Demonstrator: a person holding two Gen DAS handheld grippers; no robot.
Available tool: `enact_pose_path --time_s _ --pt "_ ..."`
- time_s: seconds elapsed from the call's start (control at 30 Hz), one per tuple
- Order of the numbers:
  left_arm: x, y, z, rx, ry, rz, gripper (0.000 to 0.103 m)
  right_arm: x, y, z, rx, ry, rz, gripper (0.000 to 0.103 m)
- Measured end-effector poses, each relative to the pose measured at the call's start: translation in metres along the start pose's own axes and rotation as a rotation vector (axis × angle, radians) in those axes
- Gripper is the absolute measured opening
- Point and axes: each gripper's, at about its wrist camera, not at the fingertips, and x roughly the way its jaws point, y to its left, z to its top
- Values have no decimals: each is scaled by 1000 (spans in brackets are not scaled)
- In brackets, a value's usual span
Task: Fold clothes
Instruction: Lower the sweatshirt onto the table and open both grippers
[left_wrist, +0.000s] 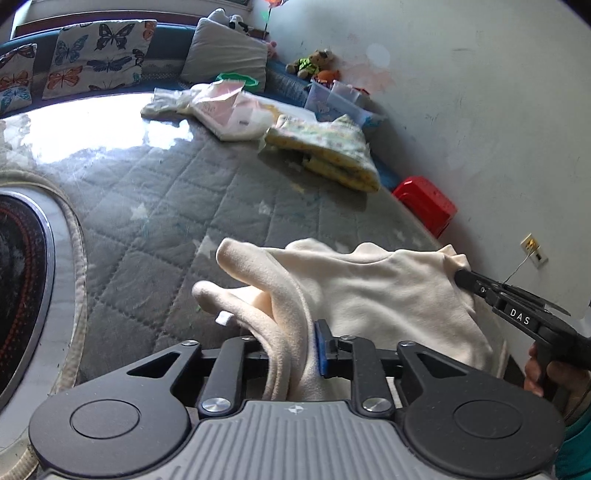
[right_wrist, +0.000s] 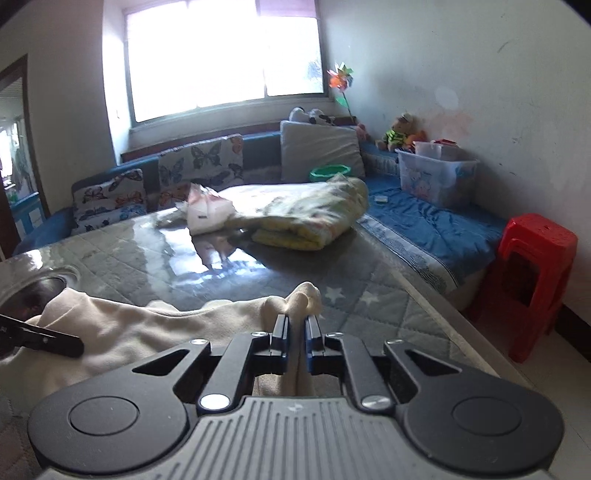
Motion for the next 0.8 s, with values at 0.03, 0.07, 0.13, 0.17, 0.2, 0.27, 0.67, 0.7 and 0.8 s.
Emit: enact_pose_path --time_s 0.03,0.07,0.13,0.17,0.2,0.27,0.67,0.7,0.8 --pt "0 1 -1 3 1 10 31 2 0 -2 -1 11 -4 8" --pt "0 3 -2 7 -2 21 36 5 -1 -4 -2 22 -8 8" --pt "-4 7 -2 12 -14 52 48 10 -2 -8 -5 43 -17 8" --pt "-7 9 -1 12 -21 64 51 12 -2 -11 -6 49 -22 9" --pt "-9 12 -1 9 -28 73 51 14 -3 -14 -5 54 -23 9" --pt "-13 17 2 2 -44 97 51 15 -2 -14 -12 51 -29 11" --pt "7 27 12 11 -51 211 51 16 11 -4 -47 21 -20 44" --pt "8 27 13 10 -51 213 51 18 13 -4 -51 27 -15 49" --pt "8 26 17 1 -55 207 51 24 19 -5 -69 40 -1 53"
